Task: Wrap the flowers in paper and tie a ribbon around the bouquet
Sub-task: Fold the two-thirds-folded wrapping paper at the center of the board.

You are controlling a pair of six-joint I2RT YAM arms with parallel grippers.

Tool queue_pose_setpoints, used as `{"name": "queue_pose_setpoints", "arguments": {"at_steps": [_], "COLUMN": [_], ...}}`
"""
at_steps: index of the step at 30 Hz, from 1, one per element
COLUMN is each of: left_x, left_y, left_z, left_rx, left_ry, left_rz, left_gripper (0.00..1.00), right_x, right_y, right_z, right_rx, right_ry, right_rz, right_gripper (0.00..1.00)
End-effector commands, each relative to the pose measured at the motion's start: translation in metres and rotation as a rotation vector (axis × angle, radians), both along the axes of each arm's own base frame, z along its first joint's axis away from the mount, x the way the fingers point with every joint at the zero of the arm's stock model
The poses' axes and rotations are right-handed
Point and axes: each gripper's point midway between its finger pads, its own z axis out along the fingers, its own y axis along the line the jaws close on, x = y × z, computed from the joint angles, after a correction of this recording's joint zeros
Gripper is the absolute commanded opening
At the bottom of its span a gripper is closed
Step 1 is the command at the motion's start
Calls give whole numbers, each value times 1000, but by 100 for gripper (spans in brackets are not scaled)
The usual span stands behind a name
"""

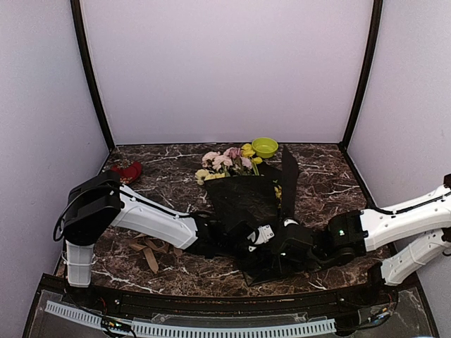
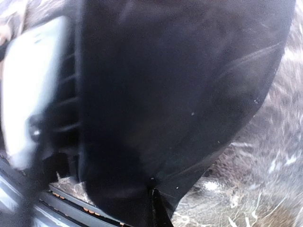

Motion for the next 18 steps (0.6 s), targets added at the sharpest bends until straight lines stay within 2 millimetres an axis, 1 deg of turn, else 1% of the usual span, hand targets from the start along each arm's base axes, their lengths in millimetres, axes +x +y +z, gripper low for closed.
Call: {"name": "queue_pose_setpoints", "arguments": {"at_steps": [1, 3, 6, 9, 11, 14, 18], "left_x": [-31, -32, -31, -29, -30, -26, -22], "left_y": [21, 21, 21, 21, 24, 26, 30], "left_z": [-33, -29, -21, -7, 1, 15, 26], "left_rx": [47, 16, -35, -110, -159, -217, -269], "left_ry": [160, 175, 198, 219, 240, 243, 257], "left_rz": [-45, -46, -40, -35, -40, -33, -18], "left_gripper": [53, 53, 53, 53, 54, 55, 56], "right_x": [2, -3, -3, -5, -10, -14, -20], "right_y": [24, 35, 35, 38, 42, 46, 51], "right_z": [22, 22, 18, 13, 5, -10, -28], "right_rx": [-96, -89, -102, -104, -104, -150, -215], "right_ry": [-224, -252, -273, -284, -281, -263, -226], "right_rz": [212, 291, 327, 380, 434, 490, 556], "right_gripper": [0, 0, 0, 0, 0, 0, 0]}}
